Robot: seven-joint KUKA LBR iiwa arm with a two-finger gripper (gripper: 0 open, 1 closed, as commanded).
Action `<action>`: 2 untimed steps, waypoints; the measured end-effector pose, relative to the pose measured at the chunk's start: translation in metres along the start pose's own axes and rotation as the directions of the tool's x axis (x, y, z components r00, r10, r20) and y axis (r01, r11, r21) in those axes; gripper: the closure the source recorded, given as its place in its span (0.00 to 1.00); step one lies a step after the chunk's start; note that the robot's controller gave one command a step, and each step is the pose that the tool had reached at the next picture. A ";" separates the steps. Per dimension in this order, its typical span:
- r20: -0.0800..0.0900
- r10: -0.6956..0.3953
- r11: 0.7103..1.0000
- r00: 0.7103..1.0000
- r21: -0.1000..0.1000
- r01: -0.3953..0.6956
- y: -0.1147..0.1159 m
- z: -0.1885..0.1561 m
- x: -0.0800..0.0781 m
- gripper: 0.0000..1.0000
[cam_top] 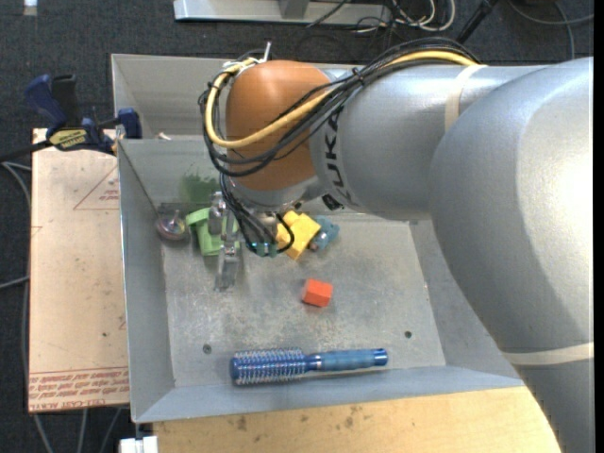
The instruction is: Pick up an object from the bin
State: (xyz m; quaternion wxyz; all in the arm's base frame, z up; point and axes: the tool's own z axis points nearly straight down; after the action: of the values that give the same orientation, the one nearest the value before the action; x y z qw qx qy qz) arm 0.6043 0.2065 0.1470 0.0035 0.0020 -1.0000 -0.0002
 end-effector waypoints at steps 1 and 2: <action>0.004 0.070 0.998 0.998 0.000 -0.070 -0.013 0.072 -0.026 0.00; 0.004 0.102 0.995 0.995 0.001 -0.102 -0.075 0.033 0.063 0.00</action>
Offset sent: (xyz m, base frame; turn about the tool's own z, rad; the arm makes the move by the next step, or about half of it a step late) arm 0.0263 -0.0124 -0.0677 0.0716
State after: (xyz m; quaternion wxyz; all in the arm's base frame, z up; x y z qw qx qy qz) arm 0.5413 0.1307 0.1145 0.0016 -0.0493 -0.9988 0.0007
